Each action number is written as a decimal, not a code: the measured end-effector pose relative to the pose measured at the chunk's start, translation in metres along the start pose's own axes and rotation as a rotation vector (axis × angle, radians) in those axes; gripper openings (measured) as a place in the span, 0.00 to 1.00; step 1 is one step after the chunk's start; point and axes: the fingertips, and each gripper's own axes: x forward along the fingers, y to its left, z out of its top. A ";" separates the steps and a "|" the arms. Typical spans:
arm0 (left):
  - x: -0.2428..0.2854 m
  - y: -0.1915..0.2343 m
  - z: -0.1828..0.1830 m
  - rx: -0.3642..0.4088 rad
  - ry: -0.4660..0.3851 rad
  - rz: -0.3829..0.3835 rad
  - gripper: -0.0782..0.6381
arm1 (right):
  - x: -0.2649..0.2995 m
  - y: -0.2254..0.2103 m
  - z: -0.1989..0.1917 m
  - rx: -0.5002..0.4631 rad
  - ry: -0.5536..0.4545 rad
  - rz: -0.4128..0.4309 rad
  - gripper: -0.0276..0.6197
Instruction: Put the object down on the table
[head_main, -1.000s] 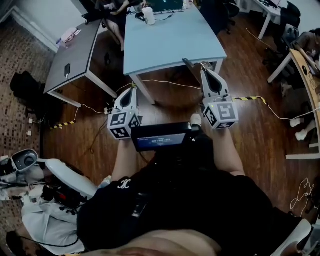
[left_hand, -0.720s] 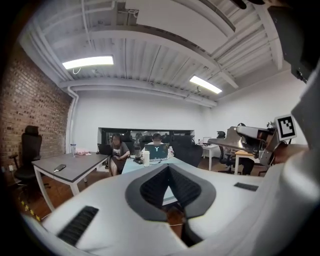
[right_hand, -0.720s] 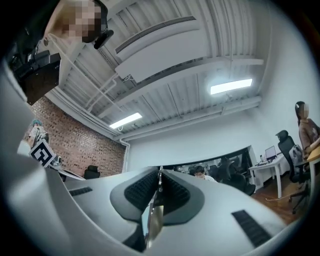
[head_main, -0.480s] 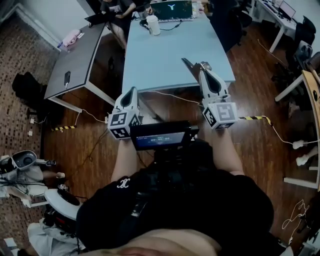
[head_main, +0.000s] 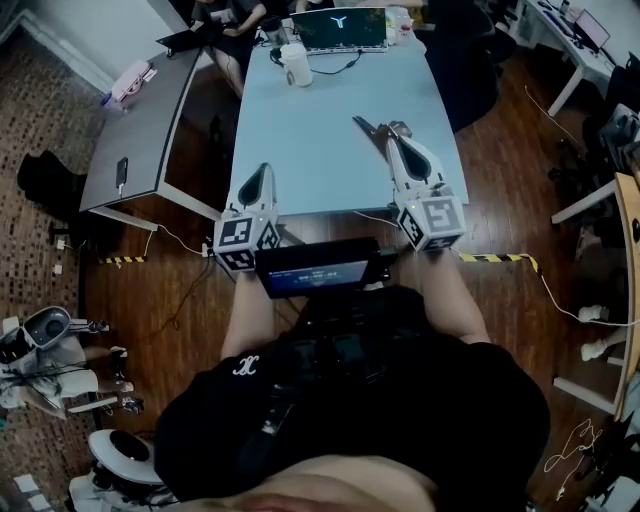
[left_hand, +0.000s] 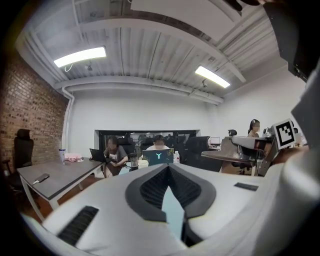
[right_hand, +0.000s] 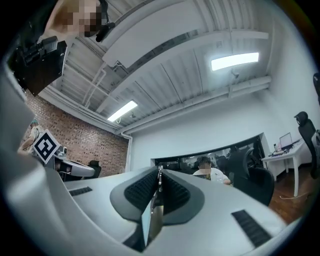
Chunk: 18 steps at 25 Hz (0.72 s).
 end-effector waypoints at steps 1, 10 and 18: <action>0.006 0.001 -0.002 -0.011 0.008 0.002 0.10 | 0.005 -0.003 -0.007 0.002 0.014 0.002 0.06; 0.056 0.017 -0.008 -0.068 0.054 -0.025 0.10 | 0.057 -0.025 -0.095 0.070 0.190 -0.012 0.06; 0.073 0.044 -0.027 -0.146 0.066 -0.037 0.10 | 0.088 -0.031 -0.256 0.283 0.504 -0.063 0.06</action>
